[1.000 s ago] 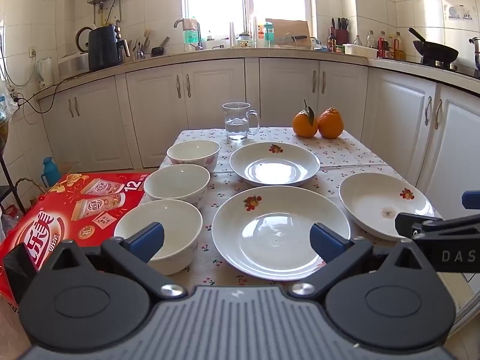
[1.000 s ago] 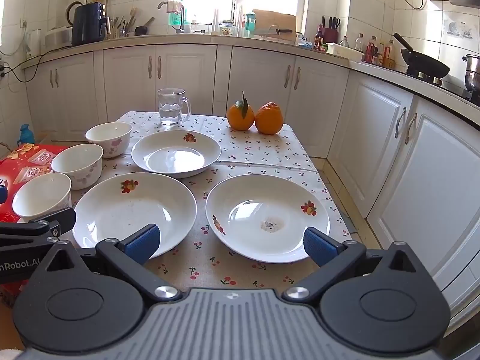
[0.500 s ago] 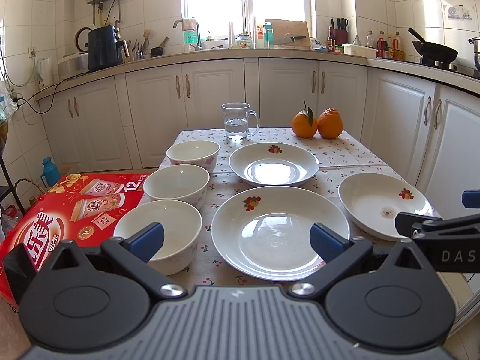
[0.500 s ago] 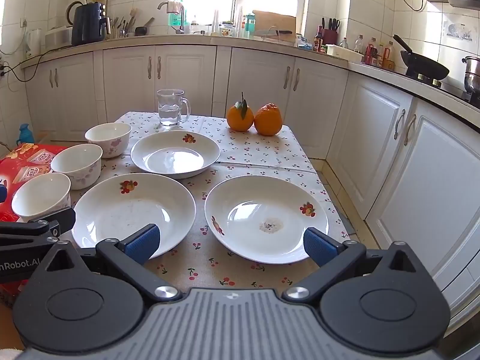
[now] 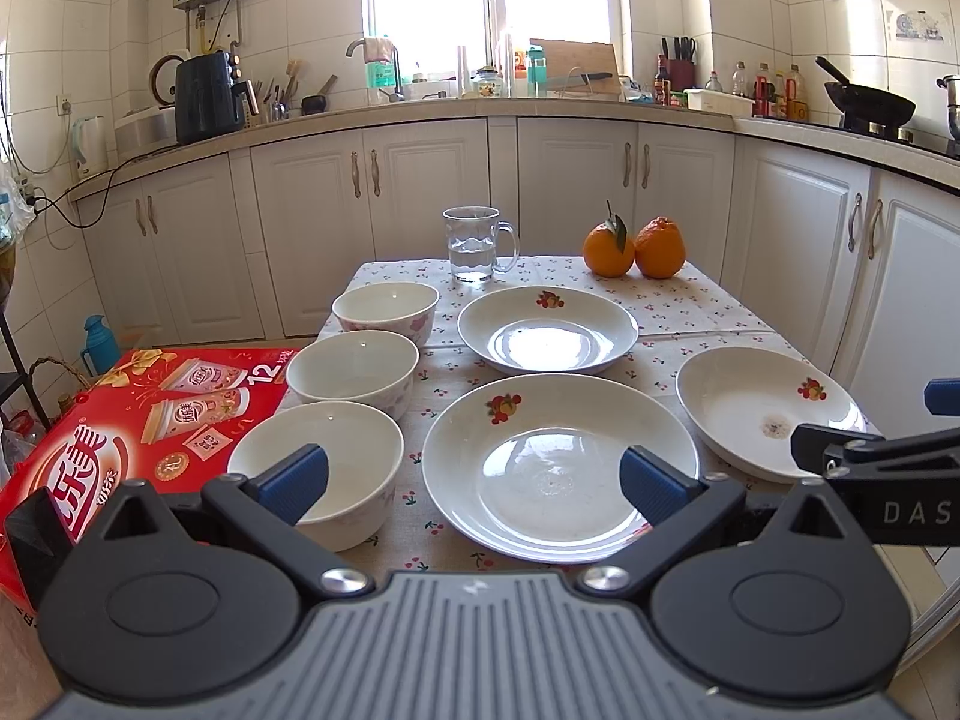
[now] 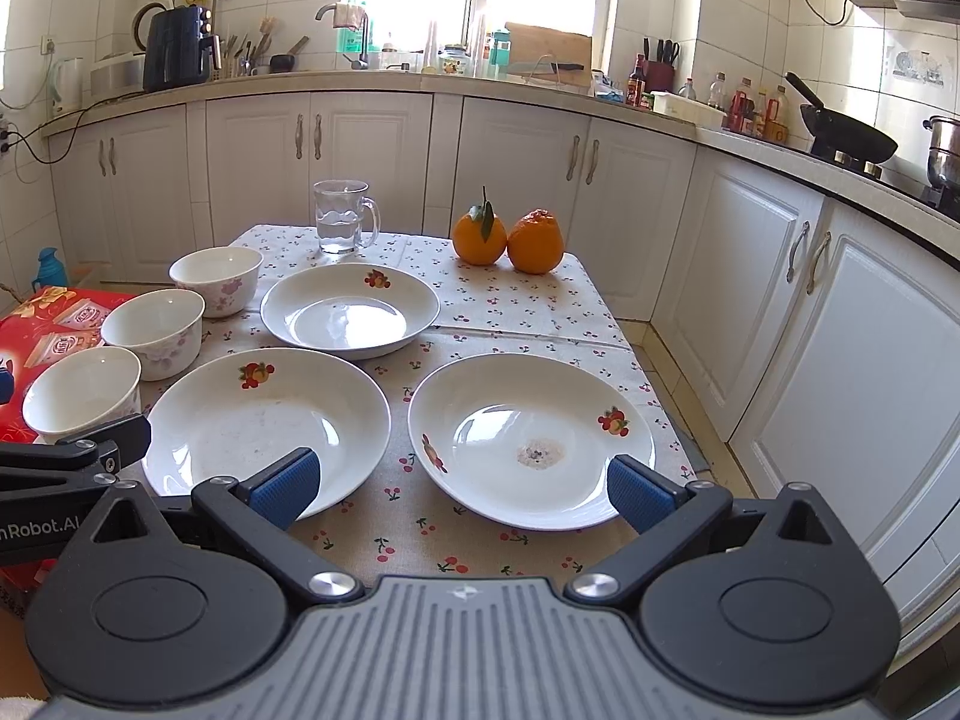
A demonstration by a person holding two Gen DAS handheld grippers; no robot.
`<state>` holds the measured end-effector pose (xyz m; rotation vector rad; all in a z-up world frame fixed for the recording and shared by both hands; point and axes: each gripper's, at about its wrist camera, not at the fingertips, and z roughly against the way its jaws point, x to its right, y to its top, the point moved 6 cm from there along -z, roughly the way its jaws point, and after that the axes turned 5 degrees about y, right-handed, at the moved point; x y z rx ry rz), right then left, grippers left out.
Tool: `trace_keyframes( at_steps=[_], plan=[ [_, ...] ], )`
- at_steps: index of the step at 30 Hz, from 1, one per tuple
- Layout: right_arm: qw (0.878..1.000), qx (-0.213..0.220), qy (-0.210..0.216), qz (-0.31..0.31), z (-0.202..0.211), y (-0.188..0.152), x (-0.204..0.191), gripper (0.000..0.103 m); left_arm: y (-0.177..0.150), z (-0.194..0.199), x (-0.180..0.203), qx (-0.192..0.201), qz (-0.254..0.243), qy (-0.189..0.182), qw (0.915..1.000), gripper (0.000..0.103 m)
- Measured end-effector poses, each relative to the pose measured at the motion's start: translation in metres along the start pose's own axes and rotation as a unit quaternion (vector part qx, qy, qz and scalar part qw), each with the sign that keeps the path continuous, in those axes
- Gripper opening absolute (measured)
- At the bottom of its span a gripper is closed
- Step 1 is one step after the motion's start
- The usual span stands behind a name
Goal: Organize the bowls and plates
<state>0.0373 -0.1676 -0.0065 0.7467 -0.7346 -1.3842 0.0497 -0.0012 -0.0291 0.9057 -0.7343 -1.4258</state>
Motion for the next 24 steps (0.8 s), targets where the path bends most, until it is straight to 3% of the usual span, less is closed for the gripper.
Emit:
trace_keyframes(
  at_steps=[24],
  plan=[
    [1.000,0.006,-0.003,0.004,0.0040,0.0030,0.0019,0.103,0.0043,0.0024,0.0010,0.003,-0.002,0.000,1.0000,0.102]
  ],
)
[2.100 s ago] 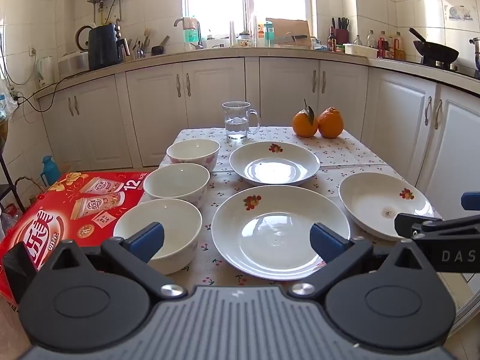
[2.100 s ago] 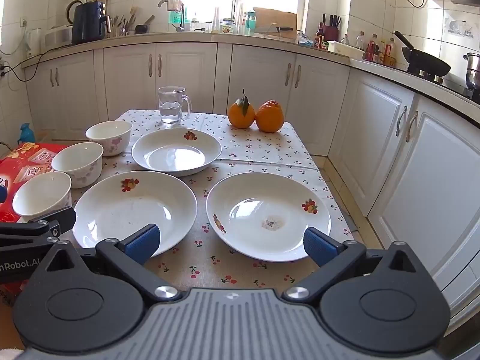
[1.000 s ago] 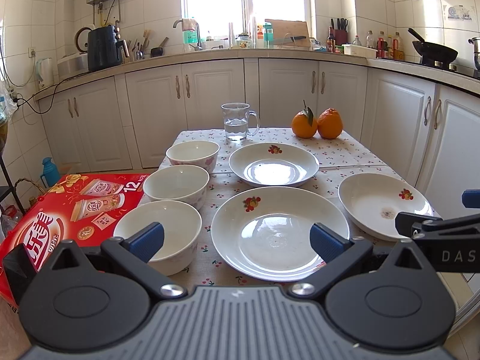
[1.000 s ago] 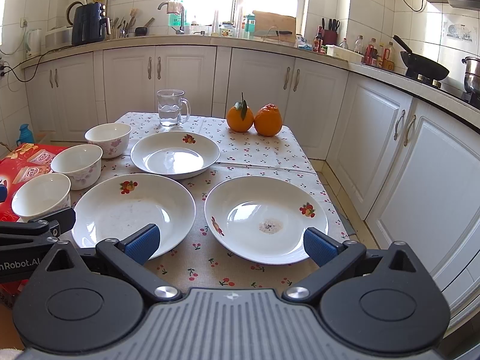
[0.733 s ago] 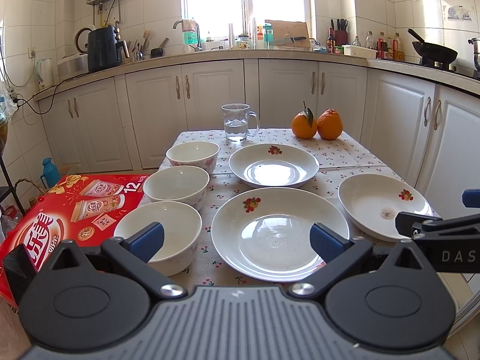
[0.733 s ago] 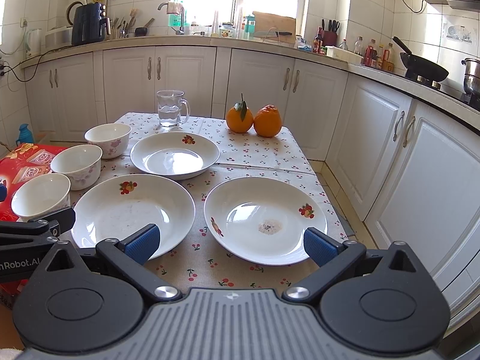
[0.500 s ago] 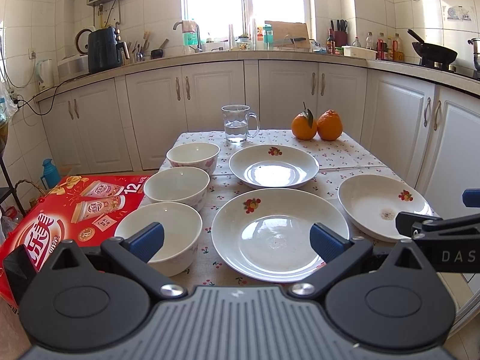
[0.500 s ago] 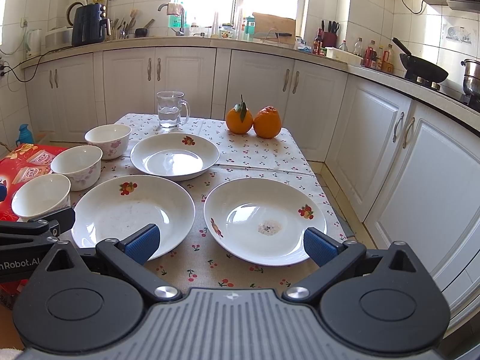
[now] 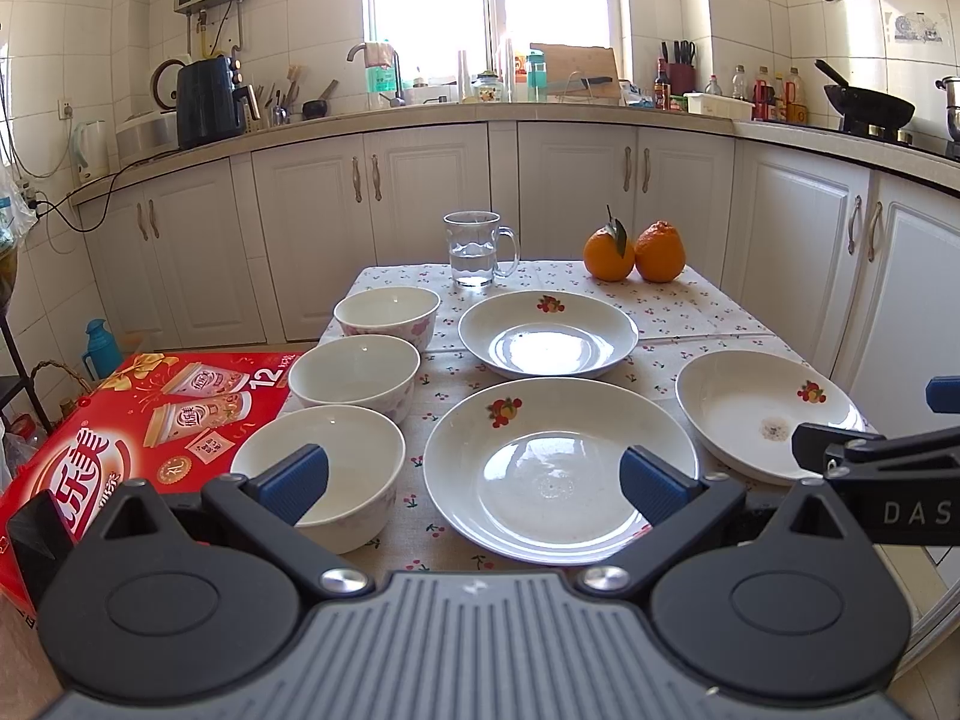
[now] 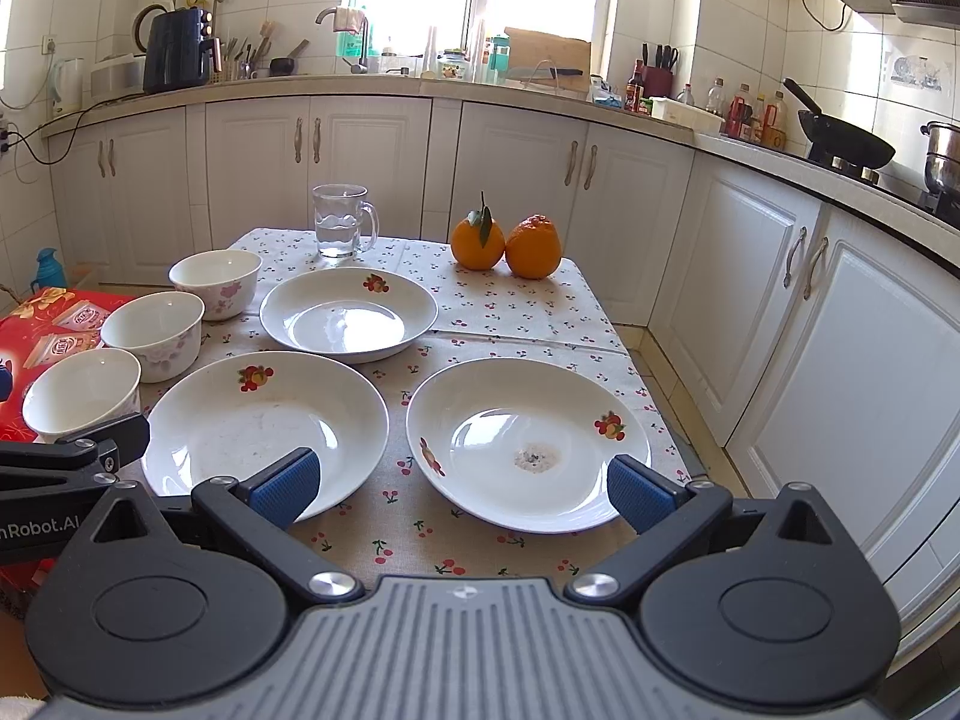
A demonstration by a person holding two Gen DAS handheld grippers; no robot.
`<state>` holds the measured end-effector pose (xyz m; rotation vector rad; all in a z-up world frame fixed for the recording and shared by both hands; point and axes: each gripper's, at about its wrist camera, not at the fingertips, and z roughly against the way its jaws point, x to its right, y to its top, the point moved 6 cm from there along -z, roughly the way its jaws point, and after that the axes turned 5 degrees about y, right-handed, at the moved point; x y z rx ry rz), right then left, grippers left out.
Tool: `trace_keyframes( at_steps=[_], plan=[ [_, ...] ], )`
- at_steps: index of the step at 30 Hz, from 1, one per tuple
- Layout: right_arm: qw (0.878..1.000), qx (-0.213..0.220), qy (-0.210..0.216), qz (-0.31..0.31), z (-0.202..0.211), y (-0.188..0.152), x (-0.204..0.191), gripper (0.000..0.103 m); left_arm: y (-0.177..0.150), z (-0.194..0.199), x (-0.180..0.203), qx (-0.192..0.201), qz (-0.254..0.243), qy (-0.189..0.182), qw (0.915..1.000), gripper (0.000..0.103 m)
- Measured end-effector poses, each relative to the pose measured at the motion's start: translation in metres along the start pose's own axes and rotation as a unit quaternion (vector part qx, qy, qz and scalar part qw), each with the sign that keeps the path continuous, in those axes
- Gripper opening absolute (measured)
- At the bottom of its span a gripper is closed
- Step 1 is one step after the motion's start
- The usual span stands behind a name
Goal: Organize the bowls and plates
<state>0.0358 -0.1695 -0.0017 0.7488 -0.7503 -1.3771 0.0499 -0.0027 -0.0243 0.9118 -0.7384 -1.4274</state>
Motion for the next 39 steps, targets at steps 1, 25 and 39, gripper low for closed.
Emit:
trace_keyframes(
  at_steps=[1,25,39],
  plan=[
    [1.000,0.000,0.000,0.000,0.0000,-0.0003,-0.0005,0.103,0.0000,0.0000,0.0000,0.000,0.000,0.000,1.0000,0.102],
    [1.000,0.000,-0.001,0.002,0.0000,-0.0002,-0.0012,0.103,-0.0006,-0.0002,0.0001,0.000,0.001,0.000,1.0000,0.102],
    [1.000,0.003,0.000,0.006,0.0019,-0.0003,0.0018,0.103,0.0048,-0.0001,0.0003,0.009,-0.004,-0.016,0.9998,0.102]
  ],
)
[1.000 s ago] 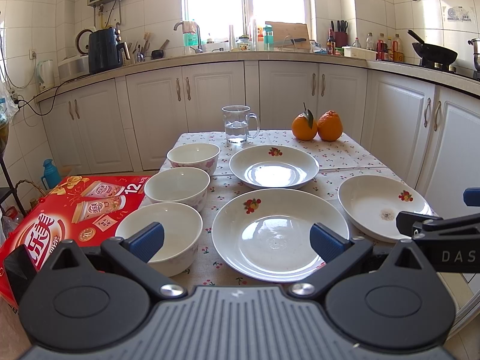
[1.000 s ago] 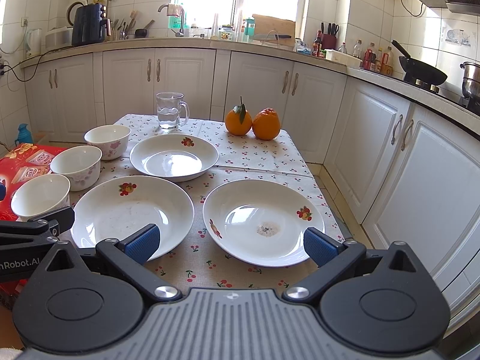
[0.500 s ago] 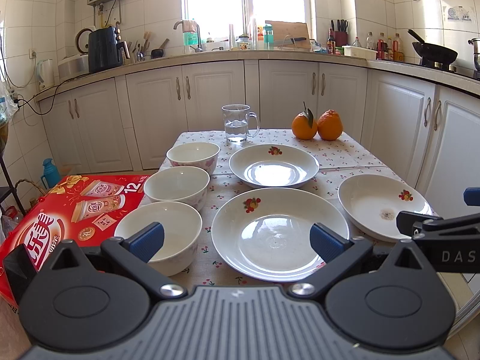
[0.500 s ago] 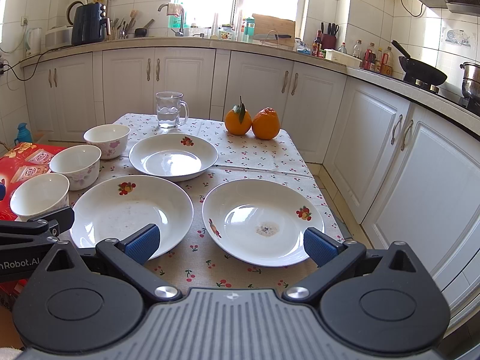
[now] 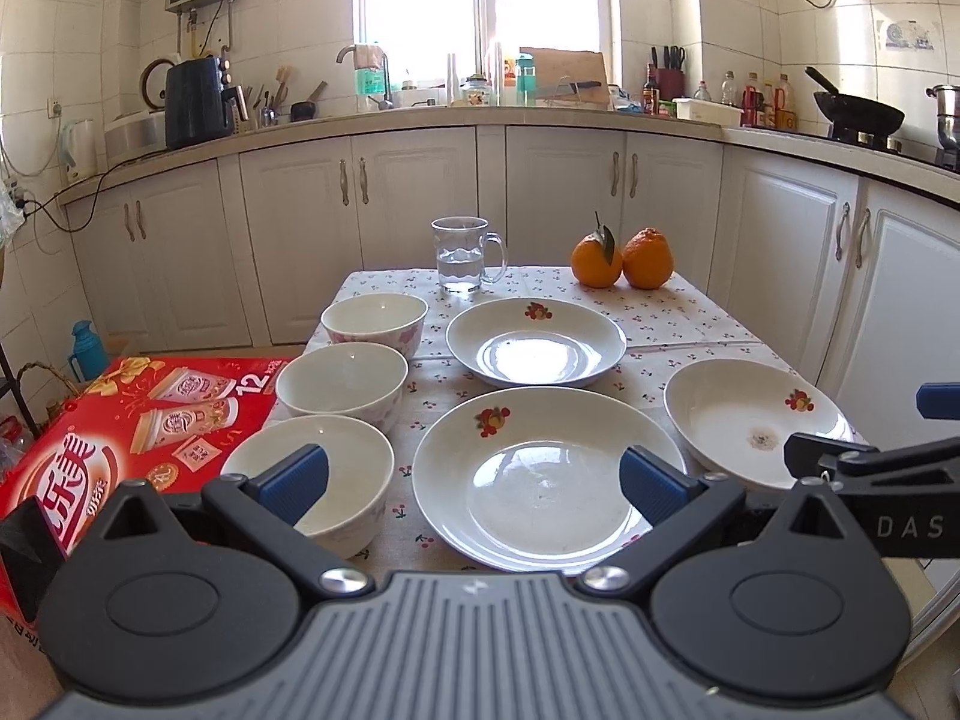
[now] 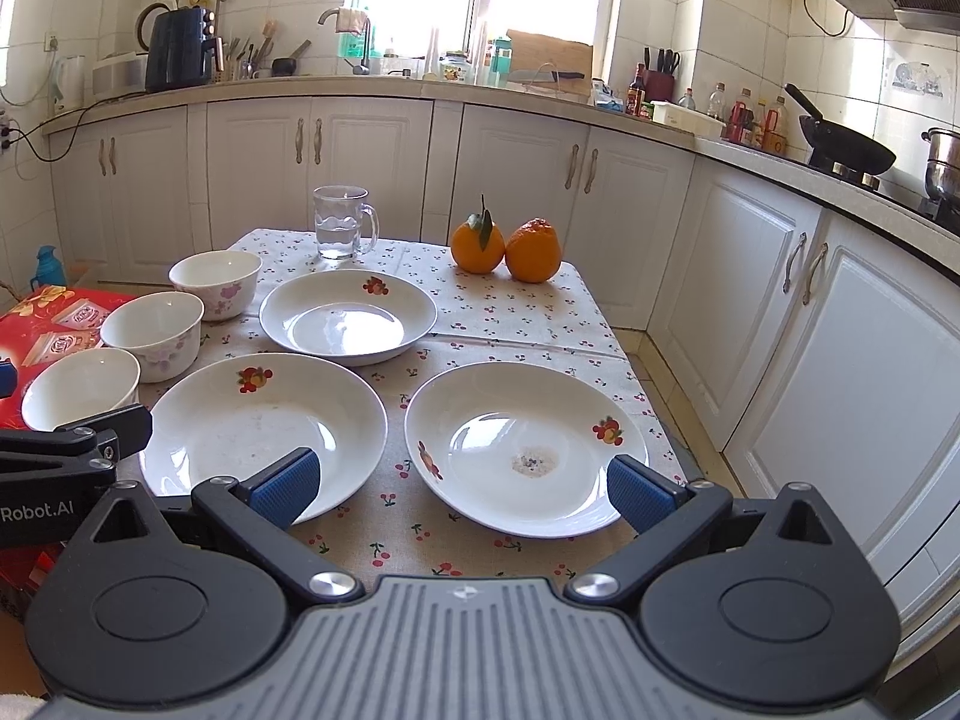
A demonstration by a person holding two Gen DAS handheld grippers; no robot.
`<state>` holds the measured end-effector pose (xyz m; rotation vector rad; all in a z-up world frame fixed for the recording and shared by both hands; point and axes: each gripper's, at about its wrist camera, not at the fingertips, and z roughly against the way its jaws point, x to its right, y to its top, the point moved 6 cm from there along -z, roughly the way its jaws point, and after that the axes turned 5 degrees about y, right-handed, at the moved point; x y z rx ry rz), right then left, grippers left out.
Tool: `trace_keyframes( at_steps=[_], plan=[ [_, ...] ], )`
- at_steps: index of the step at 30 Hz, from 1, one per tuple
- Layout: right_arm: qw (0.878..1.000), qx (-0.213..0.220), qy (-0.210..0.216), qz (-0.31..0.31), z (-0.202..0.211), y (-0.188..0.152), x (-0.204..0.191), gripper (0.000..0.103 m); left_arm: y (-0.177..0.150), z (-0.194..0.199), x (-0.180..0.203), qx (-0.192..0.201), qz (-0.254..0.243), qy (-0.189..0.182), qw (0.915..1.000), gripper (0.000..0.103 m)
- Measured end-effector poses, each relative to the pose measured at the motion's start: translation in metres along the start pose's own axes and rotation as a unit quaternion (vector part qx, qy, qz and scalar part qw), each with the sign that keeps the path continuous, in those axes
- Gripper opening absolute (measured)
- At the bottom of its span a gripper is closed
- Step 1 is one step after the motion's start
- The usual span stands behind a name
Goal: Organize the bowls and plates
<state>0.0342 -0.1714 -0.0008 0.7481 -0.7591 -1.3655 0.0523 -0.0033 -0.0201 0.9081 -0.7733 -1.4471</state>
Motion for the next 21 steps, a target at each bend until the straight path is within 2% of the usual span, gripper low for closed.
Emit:
trace_keyframes(
  at_steps=[7,15,21],
  plan=[
    [1.000,0.002,0.005,0.004,-0.001,0.003,0.002,0.103,0.006,-0.010,0.001,-0.013,0.005,-0.029,0.9995,0.103],
    [1.000,-0.002,-0.005,0.015,-0.010,0.006,0.020,0.103,0.017,-0.017,0.000,0.014,-0.012,-0.024,0.9995,0.102],
    [1.000,0.001,0.004,0.031,-0.017,0.005,0.038,0.103,0.021,-0.028,0.011,0.014,-0.030,-0.059,0.9977,0.103]
  ],
)
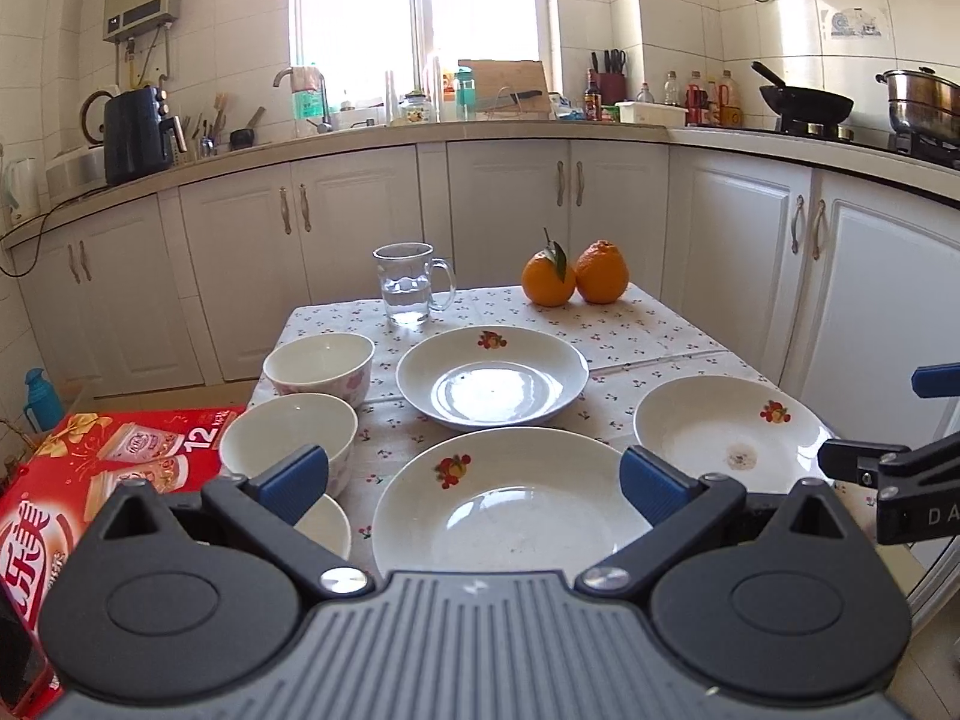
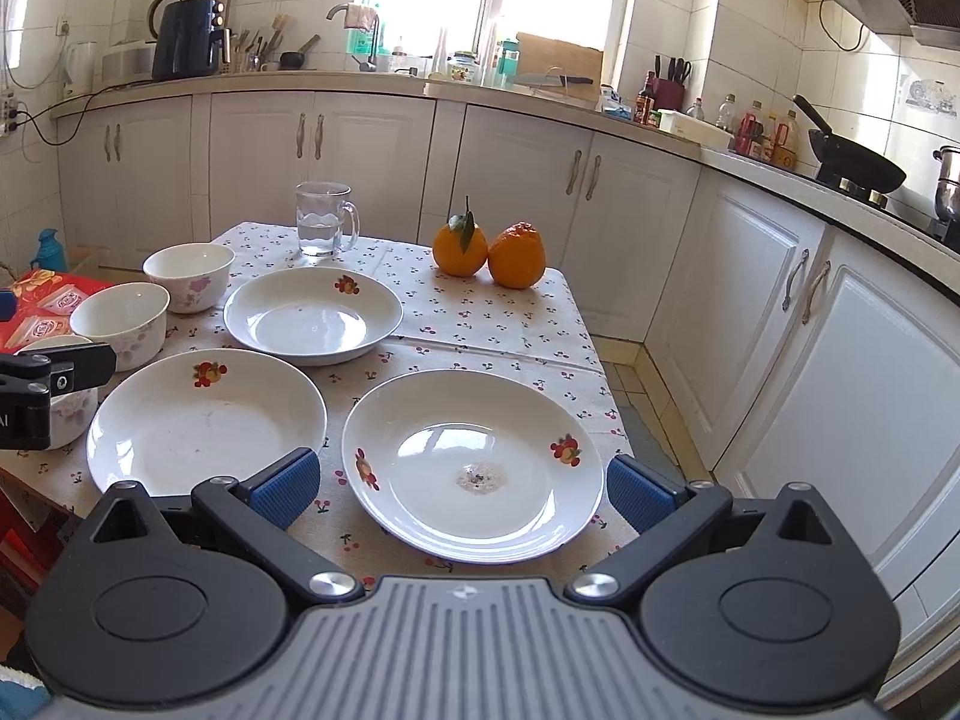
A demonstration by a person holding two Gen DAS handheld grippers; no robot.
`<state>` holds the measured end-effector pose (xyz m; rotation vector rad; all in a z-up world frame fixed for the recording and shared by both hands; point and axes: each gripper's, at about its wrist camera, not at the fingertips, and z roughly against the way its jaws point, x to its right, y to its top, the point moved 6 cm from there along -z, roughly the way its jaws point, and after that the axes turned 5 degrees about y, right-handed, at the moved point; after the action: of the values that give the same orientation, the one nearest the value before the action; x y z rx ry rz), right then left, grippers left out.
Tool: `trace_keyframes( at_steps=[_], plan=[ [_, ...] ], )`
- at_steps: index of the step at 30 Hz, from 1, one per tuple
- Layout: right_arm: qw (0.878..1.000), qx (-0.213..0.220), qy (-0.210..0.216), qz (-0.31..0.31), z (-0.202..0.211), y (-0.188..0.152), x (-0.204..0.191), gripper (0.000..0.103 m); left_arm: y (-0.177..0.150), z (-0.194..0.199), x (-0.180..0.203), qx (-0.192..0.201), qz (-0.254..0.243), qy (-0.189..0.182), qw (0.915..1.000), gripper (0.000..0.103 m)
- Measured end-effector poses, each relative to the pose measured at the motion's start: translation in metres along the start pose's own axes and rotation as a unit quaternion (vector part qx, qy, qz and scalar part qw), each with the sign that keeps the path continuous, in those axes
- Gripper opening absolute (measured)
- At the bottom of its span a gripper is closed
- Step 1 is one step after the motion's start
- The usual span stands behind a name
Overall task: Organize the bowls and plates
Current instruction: 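Move the left tool toward the stained white plate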
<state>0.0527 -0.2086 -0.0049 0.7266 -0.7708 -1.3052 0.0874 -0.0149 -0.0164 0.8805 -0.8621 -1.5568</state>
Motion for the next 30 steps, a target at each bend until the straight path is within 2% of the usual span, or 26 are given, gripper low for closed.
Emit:
trace_keyframes(
  at_steps=[5,13,23,30],
  plan=[
    [1.000,-0.010,0.009,-0.002,-0.014,-0.010,0.017,0.103,-0.002,-0.020,0.007,-0.022,0.005,-0.033,0.9992,0.103],
    [0.998,-0.052,0.032,-0.009,-0.046,-0.040,0.033,0.103,-0.001,-0.050,0.009,-0.044,0.026,-0.041,0.9979,0.103],
    [0.992,-0.106,0.063,-0.023,-0.082,-0.068,0.041,0.103,-0.010,-0.075,0.025,-0.087,0.002,-0.070,0.9938,0.102],
    [0.988,-0.121,0.090,-0.022,-0.101,-0.072,0.041,0.103,-0.009,-0.081,0.035,-0.096,-0.007,-0.088,0.9915,0.103]
  ],
)
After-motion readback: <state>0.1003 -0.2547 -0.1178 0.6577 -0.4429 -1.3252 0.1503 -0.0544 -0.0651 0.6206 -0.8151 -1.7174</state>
